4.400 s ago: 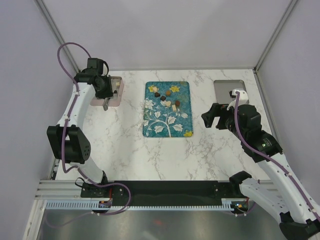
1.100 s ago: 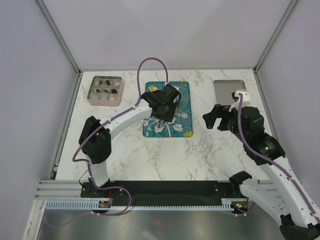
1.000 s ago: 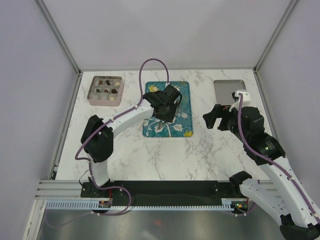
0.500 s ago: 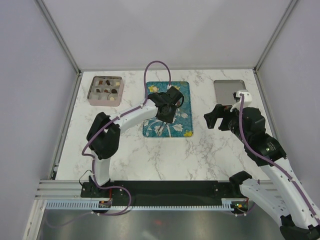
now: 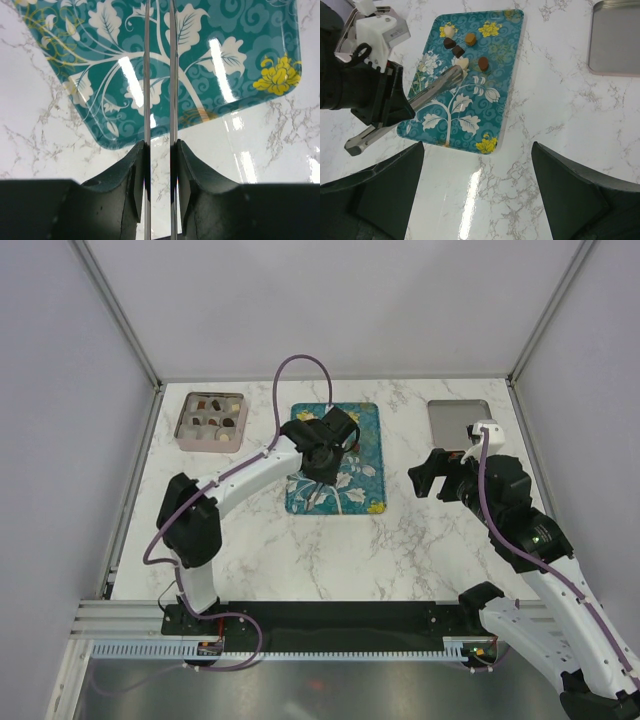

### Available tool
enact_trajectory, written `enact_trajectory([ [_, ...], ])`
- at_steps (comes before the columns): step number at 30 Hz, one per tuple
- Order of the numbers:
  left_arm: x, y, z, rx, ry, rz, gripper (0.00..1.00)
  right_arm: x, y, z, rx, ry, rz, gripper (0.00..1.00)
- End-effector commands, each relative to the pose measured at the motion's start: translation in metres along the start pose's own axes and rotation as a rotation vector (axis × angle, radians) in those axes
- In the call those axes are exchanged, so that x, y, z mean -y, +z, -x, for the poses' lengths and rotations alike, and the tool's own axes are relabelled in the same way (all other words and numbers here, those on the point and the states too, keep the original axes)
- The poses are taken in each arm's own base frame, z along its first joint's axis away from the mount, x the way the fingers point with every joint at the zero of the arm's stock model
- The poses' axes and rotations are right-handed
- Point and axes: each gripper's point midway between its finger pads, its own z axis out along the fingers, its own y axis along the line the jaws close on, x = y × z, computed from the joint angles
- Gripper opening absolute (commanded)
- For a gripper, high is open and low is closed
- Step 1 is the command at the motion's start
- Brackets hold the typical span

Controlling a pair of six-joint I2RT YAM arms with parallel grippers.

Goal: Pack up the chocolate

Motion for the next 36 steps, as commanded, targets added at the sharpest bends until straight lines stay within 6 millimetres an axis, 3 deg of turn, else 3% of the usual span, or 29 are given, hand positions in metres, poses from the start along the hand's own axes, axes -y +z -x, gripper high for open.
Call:
enact_trajectory([
  [1,-0.008,-0.051,0.017,0.089,-0.022,-0.032,0.29,-0.003,-0.004,0.006,0.015,0.009,0.011,0.97],
  [5,-0.027,-0.072,0.026,0.13,-0.049,-0.031,0.29,-0.005,-0.003,0.007,0.015,0.014,0.018,0.97],
  [8,-0.055,-0.081,0.038,0.156,-0.098,-0.018,0.29,-0.007,-0.003,0.009,0.015,0.012,0.024,0.97],
  [11,-0.097,-0.085,0.048,0.178,-0.17,0.02,0.29,-0.006,-0.001,0.008,0.01,0.009,0.021,0.97],
  [12,-0.12,-0.086,0.051,0.182,-0.208,0.041,0.29,-0.006,-0.001,0.008,0.009,0.009,0.021,0.97],
  [14,-0.143,-0.085,0.054,0.189,-0.244,0.068,0.29,-0.006,0.001,0.006,0.002,0.008,0.019,0.97],
  [15,-0.167,-0.085,0.054,0.192,-0.285,0.102,0.29,-0.006,0.001,0.006,0.003,0.011,0.02,0.97],
  [17,-0.189,-0.082,0.053,0.19,-0.323,0.132,0.29,-0.007,0.003,0.003,-0.004,0.011,0.025,0.97],
  [18,-0.211,-0.079,0.051,0.191,-0.362,0.165,0.29,-0.007,0.003,0.004,0.0,0.011,0.027,0.97],
  [21,-0.243,-0.072,0.046,0.18,-0.428,0.202,0.29,-0.006,0.007,0.002,-0.006,0.009,0.023,0.97],
  [30,-0.295,-0.051,0.029,0.127,-0.521,0.307,0.29,-0.003,0.015,-0.002,-0.017,0.0,0.005,0.97],
  [36,-0.313,-0.043,0.012,0.083,-0.54,0.357,0.29,-0.002,0.019,-0.006,-0.026,-0.004,0.003,0.97],
])
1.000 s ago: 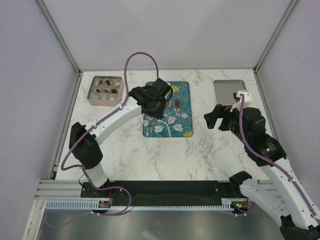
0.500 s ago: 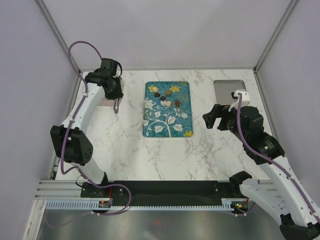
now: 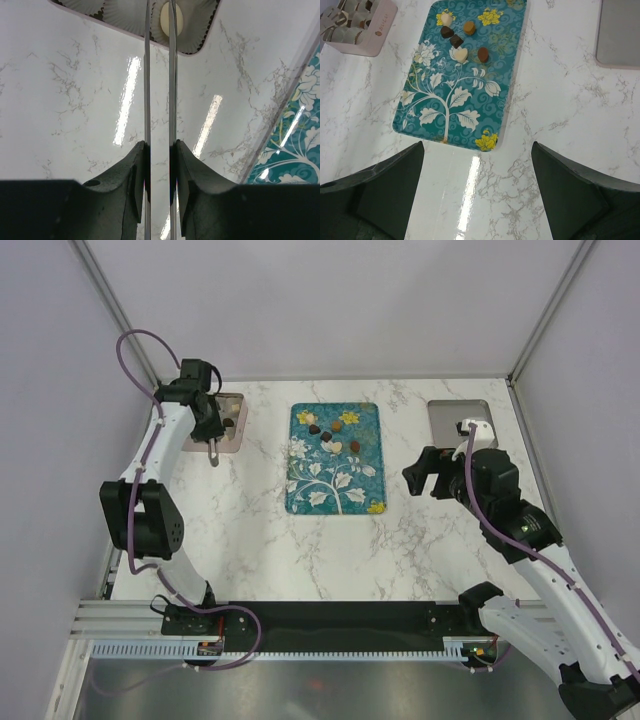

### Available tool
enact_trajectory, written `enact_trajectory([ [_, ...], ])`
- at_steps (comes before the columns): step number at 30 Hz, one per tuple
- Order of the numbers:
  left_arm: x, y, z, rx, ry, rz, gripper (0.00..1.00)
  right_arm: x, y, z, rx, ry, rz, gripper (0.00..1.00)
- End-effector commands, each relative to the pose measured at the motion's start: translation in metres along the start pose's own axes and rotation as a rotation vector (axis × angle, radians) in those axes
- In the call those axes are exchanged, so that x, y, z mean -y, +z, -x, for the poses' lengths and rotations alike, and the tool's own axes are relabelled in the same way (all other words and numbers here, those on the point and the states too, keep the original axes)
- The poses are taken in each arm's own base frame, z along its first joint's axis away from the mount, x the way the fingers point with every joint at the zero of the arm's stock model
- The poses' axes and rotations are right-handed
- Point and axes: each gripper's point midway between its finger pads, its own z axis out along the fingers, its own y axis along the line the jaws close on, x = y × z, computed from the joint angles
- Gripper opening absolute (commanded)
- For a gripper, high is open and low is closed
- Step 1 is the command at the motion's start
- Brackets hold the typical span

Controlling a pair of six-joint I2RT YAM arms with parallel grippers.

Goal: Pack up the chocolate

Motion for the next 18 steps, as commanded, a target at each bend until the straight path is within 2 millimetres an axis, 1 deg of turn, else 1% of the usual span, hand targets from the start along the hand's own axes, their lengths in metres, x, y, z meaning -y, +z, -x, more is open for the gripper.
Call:
enact_trajectory([
  [1,-0.016,0.006,0.007,0.027,0.026,0.051,0.29,-0.001,0.003,0.006,0.028,-0.002,0.004,0.97],
  [8,-0.027,0.021,0.004,0.002,0.021,0.073,0.3,-0.002,0.004,0.007,0.03,-0.002,0.006,0.97],
  [15,-0.023,0.038,0.002,-0.015,0.025,0.059,0.31,0.001,0.004,0.006,0.031,-0.006,-0.005,0.97],
  [18,-0.024,0.042,-0.001,-0.022,0.027,0.071,0.32,0.002,0.004,0.007,0.035,-0.012,-0.01,0.97],
])
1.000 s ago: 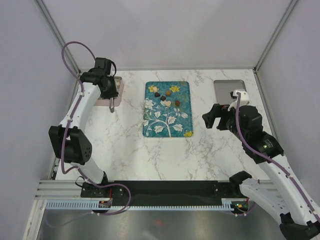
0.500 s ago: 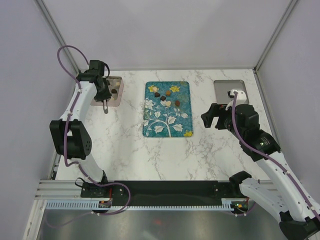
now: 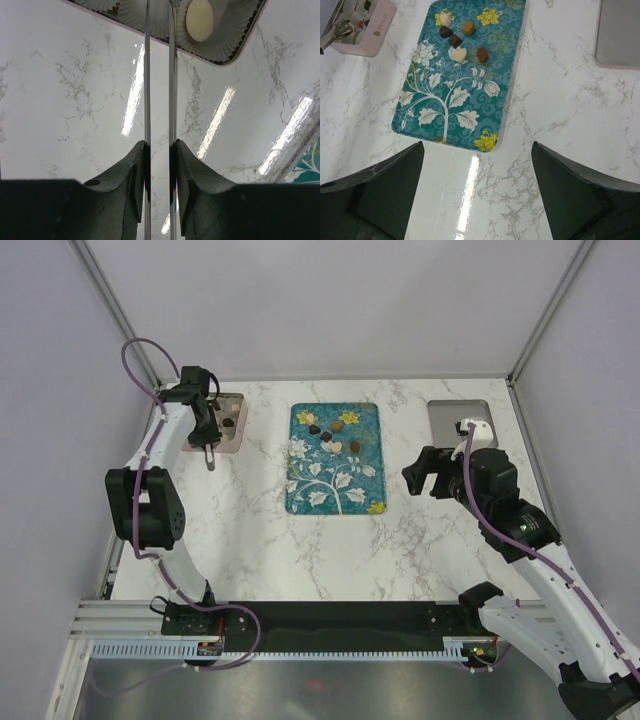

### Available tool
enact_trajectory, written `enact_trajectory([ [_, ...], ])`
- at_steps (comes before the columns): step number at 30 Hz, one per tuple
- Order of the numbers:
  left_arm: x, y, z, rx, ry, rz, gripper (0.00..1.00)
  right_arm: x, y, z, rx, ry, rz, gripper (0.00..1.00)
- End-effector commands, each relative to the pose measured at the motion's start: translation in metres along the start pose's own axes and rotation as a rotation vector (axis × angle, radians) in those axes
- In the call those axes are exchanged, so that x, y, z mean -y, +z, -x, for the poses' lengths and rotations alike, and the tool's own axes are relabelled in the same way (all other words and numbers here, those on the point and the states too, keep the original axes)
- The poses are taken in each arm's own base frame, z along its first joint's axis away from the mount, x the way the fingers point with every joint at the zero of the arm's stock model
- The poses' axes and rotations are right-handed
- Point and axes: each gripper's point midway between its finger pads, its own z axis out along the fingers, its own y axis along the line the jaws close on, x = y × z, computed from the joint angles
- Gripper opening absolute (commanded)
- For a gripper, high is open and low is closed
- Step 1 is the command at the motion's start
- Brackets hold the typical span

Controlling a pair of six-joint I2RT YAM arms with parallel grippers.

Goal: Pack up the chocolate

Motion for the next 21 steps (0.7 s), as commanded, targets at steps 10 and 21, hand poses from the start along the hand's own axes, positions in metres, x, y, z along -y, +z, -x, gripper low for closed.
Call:
enact_trajectory([
  [10,-0.005,0.003,0.009,0.043,0.026,0.019,0.38,0.001,0.004,0.007,0.028,-0.013,-0.008,0.97],
  [21,-0.01,-0.006,0.002,0.049,0.025,0.025,0.42,0.0,0.003,0.006,0.028,-0.007,0.0,0.97],
])
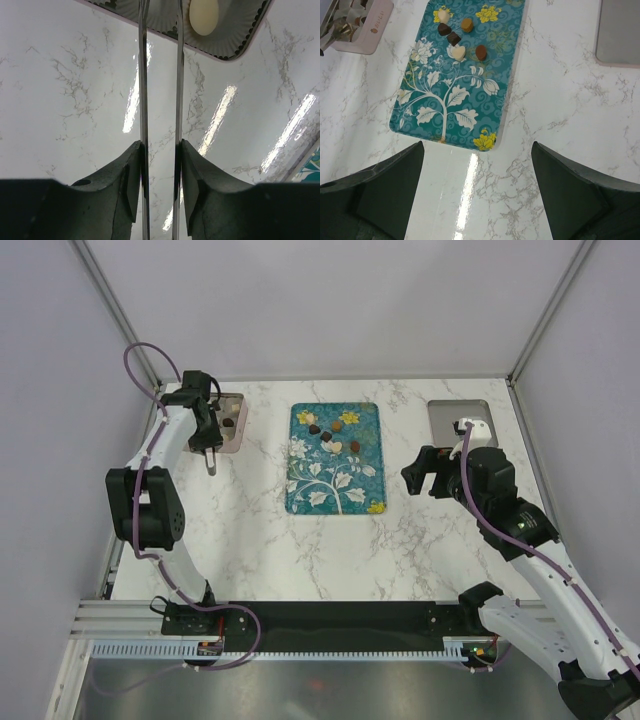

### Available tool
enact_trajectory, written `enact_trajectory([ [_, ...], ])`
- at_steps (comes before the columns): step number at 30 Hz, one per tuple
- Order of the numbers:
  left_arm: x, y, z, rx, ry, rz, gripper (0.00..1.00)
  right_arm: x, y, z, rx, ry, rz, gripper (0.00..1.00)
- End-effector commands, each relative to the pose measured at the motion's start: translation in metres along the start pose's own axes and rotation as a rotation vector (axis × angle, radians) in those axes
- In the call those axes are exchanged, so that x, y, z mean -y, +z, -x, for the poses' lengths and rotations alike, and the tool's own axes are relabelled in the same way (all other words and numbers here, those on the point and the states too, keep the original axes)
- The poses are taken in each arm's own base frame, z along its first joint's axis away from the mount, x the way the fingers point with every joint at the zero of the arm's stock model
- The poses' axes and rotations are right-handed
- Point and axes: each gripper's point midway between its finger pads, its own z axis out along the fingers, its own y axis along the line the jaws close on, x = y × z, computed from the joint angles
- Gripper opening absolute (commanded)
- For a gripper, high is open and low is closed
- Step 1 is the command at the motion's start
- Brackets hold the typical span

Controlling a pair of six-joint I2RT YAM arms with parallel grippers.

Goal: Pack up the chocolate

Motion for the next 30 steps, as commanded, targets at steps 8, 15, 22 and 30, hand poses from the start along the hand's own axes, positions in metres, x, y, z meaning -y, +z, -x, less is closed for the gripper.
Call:
enact_trajectory([
  [8,-0.011,-0.029,0.019,0.103,0.014,0.013,0.47,-0.002,-0.003,0.01,0.048,0.003,0.011,0.97],
  [15,-0.012,-0.056,0.031,0.156,0.009,-0.01,0.5,-0.003,-0.002,0.009,0.045,0.009,0.015,0.97],
  [22,0.03,-0.109,0.037,0.242,0.055,-0.233,0.49,-0.006,-0.004,0.01,0.044,0.015,0.028,0.97],
  [30,0.128,-0.149,-0.001,0.287,0.296,-0.401,0.5,-0.005,0.0,0.009,0.032,0.022,0.018,0.97],
])
